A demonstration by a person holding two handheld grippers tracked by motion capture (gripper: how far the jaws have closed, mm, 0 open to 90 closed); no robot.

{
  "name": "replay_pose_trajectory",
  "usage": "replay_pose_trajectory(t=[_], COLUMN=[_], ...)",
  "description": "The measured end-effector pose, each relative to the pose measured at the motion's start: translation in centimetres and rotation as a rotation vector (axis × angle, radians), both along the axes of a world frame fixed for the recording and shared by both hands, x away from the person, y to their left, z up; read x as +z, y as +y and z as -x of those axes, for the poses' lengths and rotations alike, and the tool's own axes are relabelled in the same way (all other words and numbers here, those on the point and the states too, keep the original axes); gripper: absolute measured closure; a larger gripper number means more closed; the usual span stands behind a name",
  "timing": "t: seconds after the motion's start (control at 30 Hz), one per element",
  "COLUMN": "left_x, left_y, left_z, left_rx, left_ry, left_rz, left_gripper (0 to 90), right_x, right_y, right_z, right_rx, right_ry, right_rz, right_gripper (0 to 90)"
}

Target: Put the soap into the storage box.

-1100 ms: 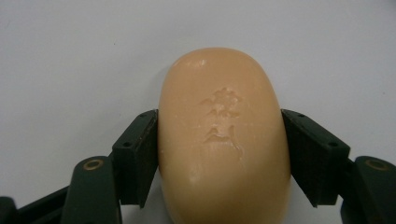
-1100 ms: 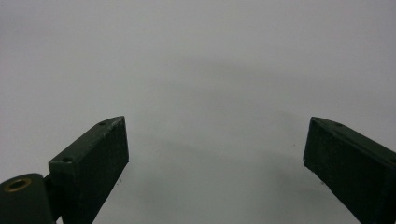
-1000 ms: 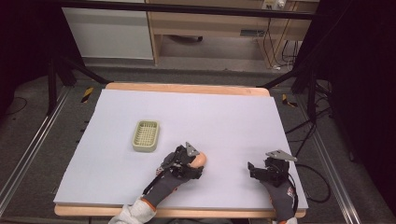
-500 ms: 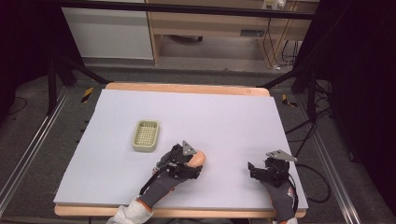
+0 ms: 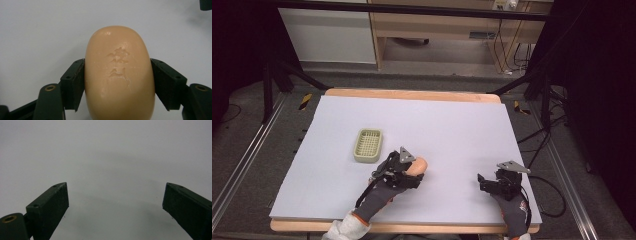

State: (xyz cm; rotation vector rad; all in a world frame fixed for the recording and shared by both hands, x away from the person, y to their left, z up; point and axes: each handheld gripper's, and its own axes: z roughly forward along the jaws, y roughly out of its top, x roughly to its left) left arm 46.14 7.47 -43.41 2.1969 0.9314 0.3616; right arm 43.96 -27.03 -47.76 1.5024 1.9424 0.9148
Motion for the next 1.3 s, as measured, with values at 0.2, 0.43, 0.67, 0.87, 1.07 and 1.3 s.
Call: replay_pose_trajectory(t=[0.2,0.43,0.67,0.87,1.07,1.3], left_x=[0.5,1.1,1.9,2.4,2.9,3.2], left_y=[1.0,2.2,3.3,4.1,5.0,5.9], left_z=[-0.2,-0.4,-0.7,-1.1,-1.5,-2.0], left_rx=[0.014,0.040,0.072,0.095,0.119,0.150], left_ry=[-0.005,-0.015,-0.024,-0.031,-0.043,-0.058], left_rz=[0.001,0.015,0.046,0.055,0.063,0.060], left_gripper=[31.3,31.4,31.4,31.4,31.4,31.4], right_x=[0.0,0.0,0.0,0.0,0.0,0.0], right_y=[0.0,0.0,0.0,0.0,0.0,0.0], right_z=[0.0,0.0,0.0,0.0,0.0,0.0], right_rx=[0.002,0.001,0.001,0.003,0.001,0.002], right_ry=[0.000,0.000,0.001,0.002,0.002,0.001], right_rz=[0.003,0.002,0.002,0.001,0.000,0.001], right_gripper=[7.0,7.0,7.0,7.0,7.0,7.0])
